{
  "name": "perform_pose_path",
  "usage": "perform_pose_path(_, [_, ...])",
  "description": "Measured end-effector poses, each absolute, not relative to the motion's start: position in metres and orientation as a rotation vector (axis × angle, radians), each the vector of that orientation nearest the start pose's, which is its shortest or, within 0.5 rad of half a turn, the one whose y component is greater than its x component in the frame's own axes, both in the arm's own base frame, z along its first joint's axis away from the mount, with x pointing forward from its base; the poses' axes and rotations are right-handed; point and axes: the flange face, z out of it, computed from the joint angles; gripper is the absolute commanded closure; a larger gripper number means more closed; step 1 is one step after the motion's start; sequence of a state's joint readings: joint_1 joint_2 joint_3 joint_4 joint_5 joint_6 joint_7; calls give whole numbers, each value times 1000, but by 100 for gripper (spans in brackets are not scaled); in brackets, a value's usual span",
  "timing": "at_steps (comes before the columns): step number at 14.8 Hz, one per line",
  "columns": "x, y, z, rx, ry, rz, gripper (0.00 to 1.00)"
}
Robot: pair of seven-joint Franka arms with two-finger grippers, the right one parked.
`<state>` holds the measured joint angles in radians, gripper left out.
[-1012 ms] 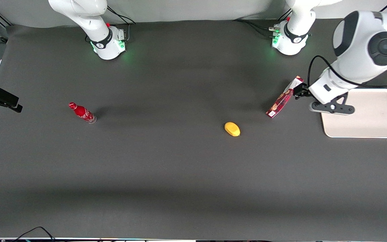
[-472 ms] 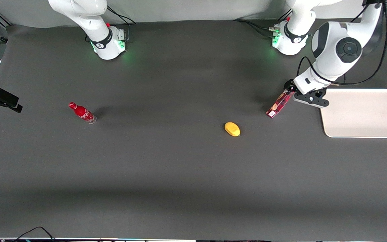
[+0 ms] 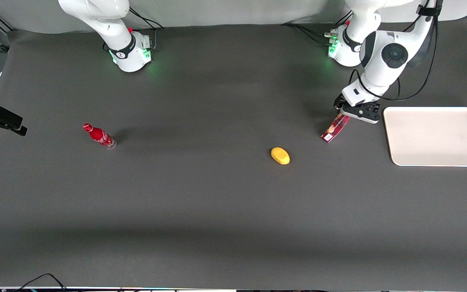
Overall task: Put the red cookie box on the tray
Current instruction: 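Move the left gripper down over the red plaid cookie box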
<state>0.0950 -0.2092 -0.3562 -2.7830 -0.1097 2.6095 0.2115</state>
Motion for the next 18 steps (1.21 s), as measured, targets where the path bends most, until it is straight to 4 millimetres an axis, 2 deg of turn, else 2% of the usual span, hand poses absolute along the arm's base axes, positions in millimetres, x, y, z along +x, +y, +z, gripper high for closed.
perform_pose_path(3, [365,-92,254,-3072,601,-108,0])
perform_pose_path(7, [362,-97,227,-3086,645,-114,0])
perform_pose_path(10, [360,-98,220,-3088,666,-96,1])
perform_pose_path(11, [360,-98,219,-3088,668,-94,5])
perform_pose_path(13, [359,-97,218,-3087,674,-89,42])
perform_pose_path(15, [358,-97,218,-3085,685,-86,70])
perform_pose_path(17, [358,-97,217,-3083,692,-83,78])
perform_pose_path(18, [358,-97,216,-3083,694,-80,85])
